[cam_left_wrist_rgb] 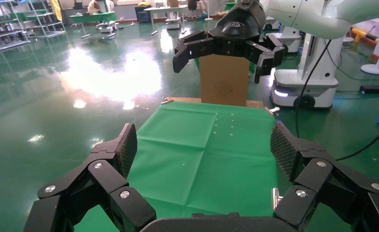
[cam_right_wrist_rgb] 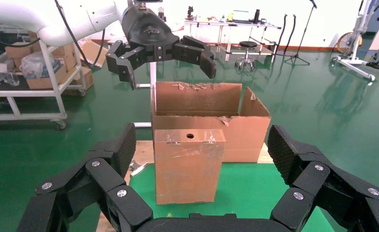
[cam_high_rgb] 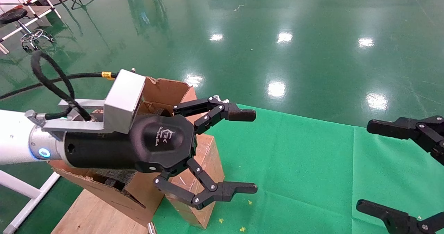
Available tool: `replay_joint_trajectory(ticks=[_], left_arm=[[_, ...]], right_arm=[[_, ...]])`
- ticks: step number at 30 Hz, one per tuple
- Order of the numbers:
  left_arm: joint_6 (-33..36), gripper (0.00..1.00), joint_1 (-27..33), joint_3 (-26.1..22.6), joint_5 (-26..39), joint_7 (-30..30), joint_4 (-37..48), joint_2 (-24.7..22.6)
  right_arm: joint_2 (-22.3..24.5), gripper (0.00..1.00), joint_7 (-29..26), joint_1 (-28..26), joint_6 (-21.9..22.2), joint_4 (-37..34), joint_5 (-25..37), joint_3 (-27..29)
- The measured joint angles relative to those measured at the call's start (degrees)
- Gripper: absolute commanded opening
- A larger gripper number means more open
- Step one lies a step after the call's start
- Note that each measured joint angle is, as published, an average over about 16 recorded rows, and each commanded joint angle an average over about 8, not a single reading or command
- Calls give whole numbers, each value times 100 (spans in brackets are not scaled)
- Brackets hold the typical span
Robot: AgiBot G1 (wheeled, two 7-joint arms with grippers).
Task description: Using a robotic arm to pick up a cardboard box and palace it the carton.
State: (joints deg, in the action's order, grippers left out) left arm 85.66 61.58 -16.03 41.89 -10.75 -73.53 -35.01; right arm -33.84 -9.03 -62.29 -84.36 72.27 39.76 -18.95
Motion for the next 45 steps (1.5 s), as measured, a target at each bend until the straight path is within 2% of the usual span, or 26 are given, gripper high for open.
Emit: replay_joint_trajectory(ticks=[14, 16, 22, 24, 37, 45], left_arm=[[-2, 100, 0, 0, 3, 0, 1, 2], [-9, 100, 4, -2, 23, 3, 0, 9], [-124, 100, 89, -59, 319, -5, -48, 78], [-185, 100, 129, -90, 449, -26, -71, 106], [-598, 100, 462, -359, 1428, -185, -247, 255], [-675, 100, 1079, -654, 2389, -502, -364, 214]], right_arm=[[0, 98, 0, 0, 0, 0, 0, 0], [0, 81, 0, 0, 0, 0, 0, 0], [0, 8, 0, 0, 0, 0, 0, 0], [0, 0, 0, 0, 0, -1, 0, 0], [1, 0, 1, 0, 0, -2, 0, 0], [1, 0, 2, -1, 1, -3, 0, 0]])
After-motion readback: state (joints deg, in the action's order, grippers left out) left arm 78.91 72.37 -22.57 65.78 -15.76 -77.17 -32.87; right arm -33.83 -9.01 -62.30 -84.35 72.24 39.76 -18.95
